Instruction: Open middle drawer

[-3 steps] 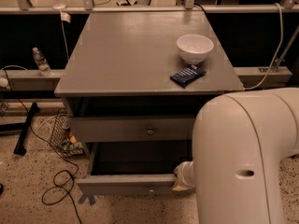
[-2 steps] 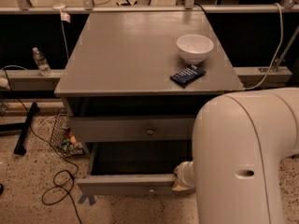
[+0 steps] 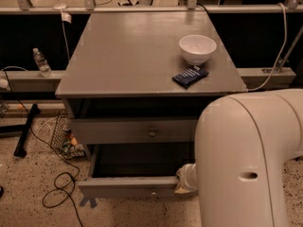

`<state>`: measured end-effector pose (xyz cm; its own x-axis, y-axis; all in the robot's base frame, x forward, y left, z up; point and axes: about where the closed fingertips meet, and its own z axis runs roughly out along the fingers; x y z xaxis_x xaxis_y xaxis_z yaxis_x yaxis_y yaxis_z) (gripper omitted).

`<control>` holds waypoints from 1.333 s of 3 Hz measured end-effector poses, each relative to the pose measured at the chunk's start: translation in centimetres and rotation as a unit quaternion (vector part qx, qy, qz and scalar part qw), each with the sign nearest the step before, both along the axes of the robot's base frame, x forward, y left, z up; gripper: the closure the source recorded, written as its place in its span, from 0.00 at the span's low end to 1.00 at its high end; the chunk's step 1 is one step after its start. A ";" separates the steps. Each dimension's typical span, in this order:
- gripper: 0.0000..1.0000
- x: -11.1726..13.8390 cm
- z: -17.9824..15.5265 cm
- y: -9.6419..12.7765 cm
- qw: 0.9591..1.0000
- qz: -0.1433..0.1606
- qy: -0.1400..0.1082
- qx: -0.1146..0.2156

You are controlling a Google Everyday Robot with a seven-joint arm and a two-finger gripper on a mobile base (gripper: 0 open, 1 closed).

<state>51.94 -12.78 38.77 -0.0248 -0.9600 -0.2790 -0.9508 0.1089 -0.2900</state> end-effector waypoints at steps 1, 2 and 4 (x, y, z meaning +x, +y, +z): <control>1.00 0.0 0.0 0.0 1.000 0.000 0.000 0.000; 1.00 0.0 0.0 0.0 1.000 0.000 0.000 0.000; 1.00 0.0 0.0 0.0 1.000 0.000 0.000 0.000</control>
Offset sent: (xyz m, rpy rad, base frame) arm -0.2989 -0.0307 -0.0299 0.0833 0.1635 -0.4206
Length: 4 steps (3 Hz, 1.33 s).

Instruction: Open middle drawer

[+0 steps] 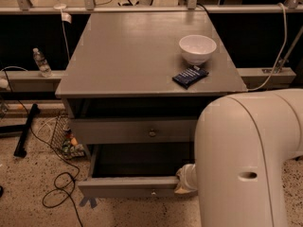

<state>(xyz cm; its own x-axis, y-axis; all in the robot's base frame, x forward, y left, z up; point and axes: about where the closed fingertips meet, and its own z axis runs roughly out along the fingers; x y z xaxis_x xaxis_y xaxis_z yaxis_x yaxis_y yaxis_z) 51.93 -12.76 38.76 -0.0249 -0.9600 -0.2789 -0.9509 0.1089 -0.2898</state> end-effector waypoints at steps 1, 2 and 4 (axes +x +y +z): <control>1.00 0.0 0.0 0.0 1.000 0.000 0.000 0.000; 1.00 0.0 0.0 0.0 1.000 0.000 0.000 0.000; 0.82 0.0 0.0 0.0 1.000 0.000 0.000 0.000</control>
Offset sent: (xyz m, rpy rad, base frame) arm -0.2178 -0.0425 -0.0108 -0.0231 0.0522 -0.0884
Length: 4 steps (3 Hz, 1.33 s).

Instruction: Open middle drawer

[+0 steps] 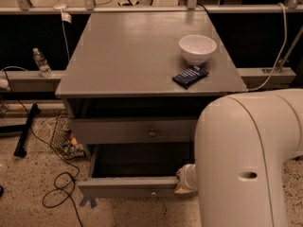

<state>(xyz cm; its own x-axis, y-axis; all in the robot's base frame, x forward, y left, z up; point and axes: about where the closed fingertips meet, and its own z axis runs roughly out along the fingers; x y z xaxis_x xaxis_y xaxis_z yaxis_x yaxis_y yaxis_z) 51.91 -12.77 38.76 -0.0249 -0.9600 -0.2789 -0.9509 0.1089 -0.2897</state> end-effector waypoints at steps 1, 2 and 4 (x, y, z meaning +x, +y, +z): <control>0.60 0.0 0.0 0.0 1.000 0.000 0.000 0.000; 0.37 0.0 0.0 0.0 1.000 0.000 0.000 0.000; 0.00 0.0 -0.1 0.1 1.000 0.001 0.001 0.000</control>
Offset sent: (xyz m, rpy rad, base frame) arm 0.0000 0.0000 0.0000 0.0000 0.0000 0.0000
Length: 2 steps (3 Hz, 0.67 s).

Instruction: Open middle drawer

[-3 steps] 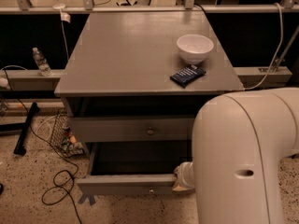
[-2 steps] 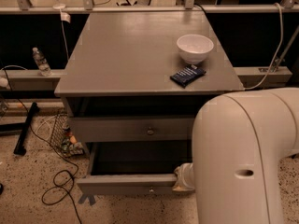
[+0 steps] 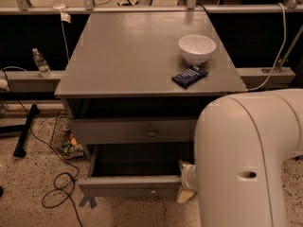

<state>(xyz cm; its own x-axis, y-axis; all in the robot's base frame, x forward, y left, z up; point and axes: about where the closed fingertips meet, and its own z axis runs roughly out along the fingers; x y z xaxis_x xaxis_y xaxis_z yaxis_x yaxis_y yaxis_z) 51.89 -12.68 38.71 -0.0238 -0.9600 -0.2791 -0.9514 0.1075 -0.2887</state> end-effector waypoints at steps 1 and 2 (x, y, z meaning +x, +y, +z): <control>0.00 0.0 0.0 0.0 1.000 0.000 0.000 0.000; 0.00 -0.2 2.1 -0.5 1.000 0.004 -0.023 0.004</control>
Offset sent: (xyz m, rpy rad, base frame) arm -0.0080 -0.0087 0.0320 -0.0064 -0.0739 0.0007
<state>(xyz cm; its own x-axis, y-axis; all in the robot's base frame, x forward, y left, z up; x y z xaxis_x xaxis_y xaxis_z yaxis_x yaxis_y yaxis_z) 51.66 -13.19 40.81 -0.0042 -0.9578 -0.2873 -0.9382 0.1032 -0.3305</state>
